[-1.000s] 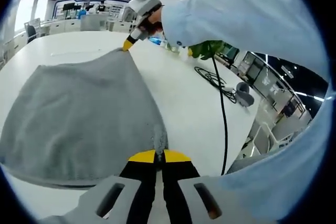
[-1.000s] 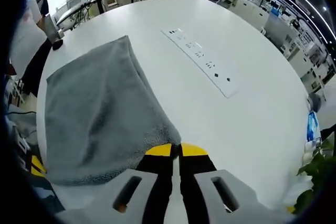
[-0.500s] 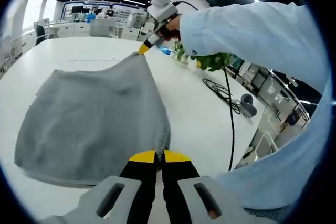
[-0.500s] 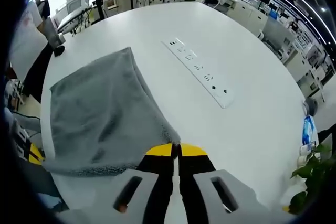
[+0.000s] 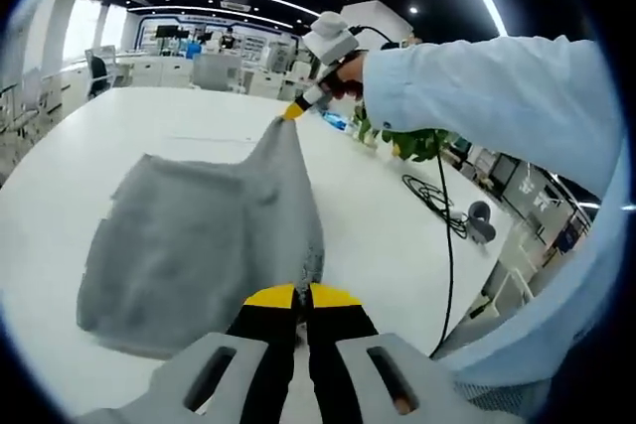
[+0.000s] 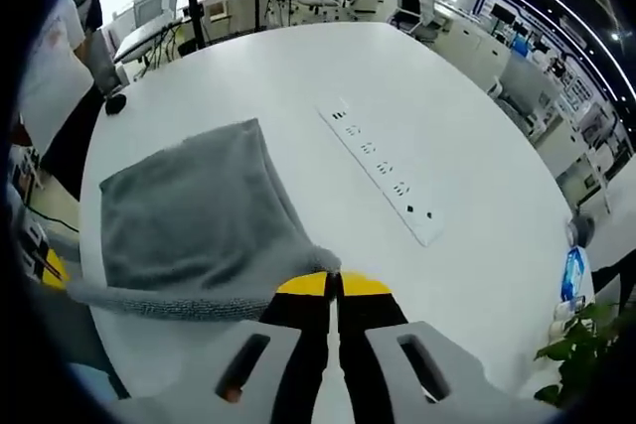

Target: Fold the towel on the table until its edges align and the towel forms a compact rectangular stack.

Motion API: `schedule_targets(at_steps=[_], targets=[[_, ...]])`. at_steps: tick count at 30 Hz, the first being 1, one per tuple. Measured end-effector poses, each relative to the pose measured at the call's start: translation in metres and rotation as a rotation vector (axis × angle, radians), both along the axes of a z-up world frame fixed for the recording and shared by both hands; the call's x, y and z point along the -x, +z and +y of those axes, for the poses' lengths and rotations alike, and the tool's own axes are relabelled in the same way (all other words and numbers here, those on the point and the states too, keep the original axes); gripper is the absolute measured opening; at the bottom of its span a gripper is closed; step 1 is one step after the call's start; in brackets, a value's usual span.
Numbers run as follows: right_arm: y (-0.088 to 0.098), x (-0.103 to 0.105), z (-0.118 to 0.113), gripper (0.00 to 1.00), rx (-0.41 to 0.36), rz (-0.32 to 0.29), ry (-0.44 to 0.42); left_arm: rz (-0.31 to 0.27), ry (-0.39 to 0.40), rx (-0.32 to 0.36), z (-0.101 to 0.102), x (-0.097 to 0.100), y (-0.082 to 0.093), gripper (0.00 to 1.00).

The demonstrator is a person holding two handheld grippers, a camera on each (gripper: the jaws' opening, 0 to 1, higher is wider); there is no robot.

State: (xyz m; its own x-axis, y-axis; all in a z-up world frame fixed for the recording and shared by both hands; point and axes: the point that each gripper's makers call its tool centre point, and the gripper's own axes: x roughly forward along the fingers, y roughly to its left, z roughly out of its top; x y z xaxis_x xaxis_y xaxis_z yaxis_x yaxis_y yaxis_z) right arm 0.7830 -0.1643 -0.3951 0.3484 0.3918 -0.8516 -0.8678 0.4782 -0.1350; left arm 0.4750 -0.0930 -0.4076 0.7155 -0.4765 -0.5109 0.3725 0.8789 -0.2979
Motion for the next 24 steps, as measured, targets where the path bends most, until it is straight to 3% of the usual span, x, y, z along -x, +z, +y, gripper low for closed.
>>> schedule_targets(at_steps=[4,8,10,19,24], targets=[[0.008,0.008,0.013,0.00,-0.008,-0.010,0.009,-0.013,0.027,0.008,0.015,0.000,0.010,0.02],[0.014,-0.005,0.027,0.00,-0.020,-0.019,0.019,-0.024,0.041,0.019,0.024,0.002,0.018,0.02],[0.019,0.005,0.033,0.00,-0.025,-0.027,0.026,-0.032,0.047,0.028,0.028,0.002,0.023,0.02],[0.041,-0.006,0.063,0.00,-0.043,-0.051,0.055,-0.063,0.074,0.054,0.049,0.000,0.042,0.02],[0.043,0.004,0.079,0.00,-0.046,-0.054,0.065,-0.068,0.106,0.056,0.070,-0.002,0.045,0.02]])
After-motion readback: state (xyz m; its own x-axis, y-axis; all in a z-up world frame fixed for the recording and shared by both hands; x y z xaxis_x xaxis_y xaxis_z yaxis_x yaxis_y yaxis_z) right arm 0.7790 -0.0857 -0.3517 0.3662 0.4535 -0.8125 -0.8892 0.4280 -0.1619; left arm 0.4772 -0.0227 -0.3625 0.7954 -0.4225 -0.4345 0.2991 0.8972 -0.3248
